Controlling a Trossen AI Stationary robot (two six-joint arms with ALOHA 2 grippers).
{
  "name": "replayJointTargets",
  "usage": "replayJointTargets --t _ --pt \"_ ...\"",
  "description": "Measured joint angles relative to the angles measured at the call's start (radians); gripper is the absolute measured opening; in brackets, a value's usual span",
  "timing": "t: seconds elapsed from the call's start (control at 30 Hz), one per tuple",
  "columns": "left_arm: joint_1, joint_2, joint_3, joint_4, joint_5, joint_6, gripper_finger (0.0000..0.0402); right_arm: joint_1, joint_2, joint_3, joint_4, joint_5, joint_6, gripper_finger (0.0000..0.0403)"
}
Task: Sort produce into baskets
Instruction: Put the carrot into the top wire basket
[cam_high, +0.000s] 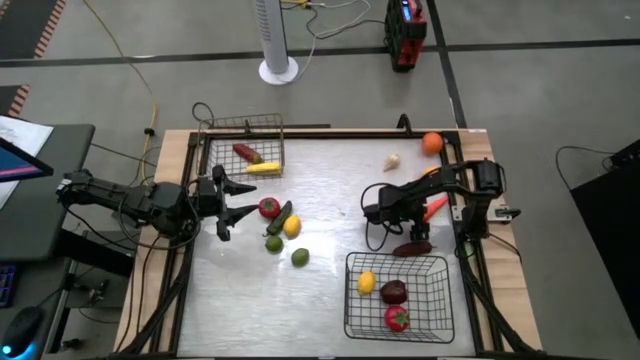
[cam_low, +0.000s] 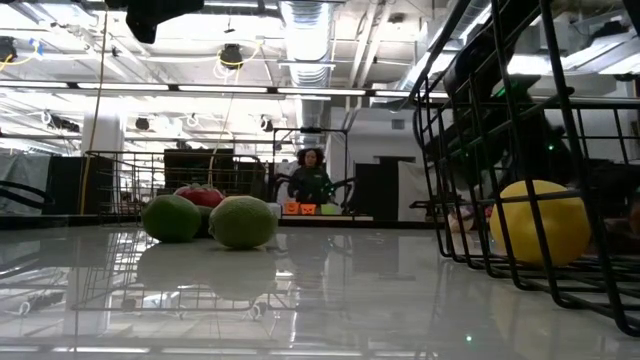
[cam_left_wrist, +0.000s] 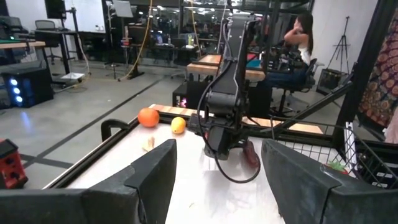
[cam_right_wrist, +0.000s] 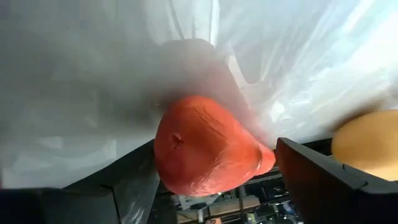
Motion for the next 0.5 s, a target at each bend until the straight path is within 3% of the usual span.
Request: replayJointTargets --t 0.5 --pt "0.0 0.0 0.0 0.006 -0.004 0.004 0.0223 -0.029 0.0 0.019 0.025 -0.016 -0.01 0.0238"
